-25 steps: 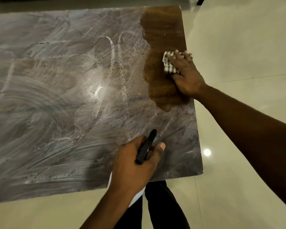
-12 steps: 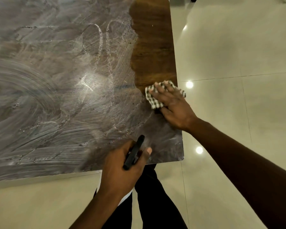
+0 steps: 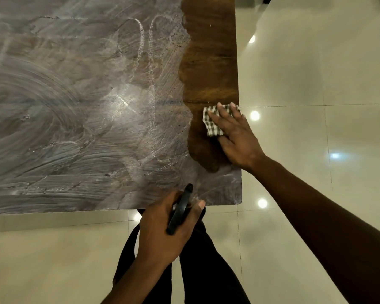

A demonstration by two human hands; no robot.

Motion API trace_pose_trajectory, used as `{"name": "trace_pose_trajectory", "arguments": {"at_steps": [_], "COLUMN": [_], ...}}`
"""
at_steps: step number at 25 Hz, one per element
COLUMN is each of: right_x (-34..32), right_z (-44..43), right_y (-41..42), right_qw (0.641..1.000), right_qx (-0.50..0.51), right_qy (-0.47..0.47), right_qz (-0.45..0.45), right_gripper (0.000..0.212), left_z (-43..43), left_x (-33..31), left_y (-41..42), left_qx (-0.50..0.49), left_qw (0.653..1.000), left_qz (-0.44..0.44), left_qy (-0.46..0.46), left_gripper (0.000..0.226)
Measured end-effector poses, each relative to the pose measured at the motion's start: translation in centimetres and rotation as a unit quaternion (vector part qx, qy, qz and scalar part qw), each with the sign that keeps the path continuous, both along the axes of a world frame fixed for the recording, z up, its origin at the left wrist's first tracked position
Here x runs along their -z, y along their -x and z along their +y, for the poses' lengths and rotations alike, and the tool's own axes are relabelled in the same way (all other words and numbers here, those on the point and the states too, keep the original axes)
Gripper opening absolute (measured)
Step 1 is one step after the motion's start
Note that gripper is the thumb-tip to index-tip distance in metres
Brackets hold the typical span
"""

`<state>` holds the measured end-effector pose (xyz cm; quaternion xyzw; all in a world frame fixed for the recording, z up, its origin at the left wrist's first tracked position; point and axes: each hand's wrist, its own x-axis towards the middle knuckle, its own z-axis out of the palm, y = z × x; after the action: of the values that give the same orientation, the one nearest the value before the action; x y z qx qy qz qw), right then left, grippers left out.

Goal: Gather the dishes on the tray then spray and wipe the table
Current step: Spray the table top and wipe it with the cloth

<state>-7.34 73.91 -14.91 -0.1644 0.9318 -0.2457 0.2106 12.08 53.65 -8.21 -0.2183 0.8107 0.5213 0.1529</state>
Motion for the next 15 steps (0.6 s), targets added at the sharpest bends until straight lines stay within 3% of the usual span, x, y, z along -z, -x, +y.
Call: {"name": "trace_pose_trajectory", "arguments": {"at_steps": [6,9,12,15], "right_x": [-0.4,-0.8,-0.2,0.4], "right_z": [4.2,5.7,1.5,-1.0], "right_y": [-7.2,-6.8,-7.2,-12.7], "right_qw": [0.967,0.992,1.000,0.996], "right_qx": [-0.252,-0.120,0.008,-0.085], "right_qy": [-0.020,-0.005,-0.001,0.011], "right_qz": [0.034,0.024,0.011,0.030], "right_gripper": [0.071,0.066,0.064,0.066], "left_z": [0.8,1.0,0.7,0.1], "left_x": [1.3,1.5,1.9,1.9], "left_y": [-3.4,-4.8,-6.2,-7.7], "left_qx": [0.001,-0.006,-0.012,-0.005], "left_qw": [0.999,1.000,1.000,1.000], "left_qz": [0.031,0.022,0.002,-0.001], "left_qy": [0.011,-0.003,0.001,0.015], "left_gripper": [0.048,0.041,0.045,0.049]}}
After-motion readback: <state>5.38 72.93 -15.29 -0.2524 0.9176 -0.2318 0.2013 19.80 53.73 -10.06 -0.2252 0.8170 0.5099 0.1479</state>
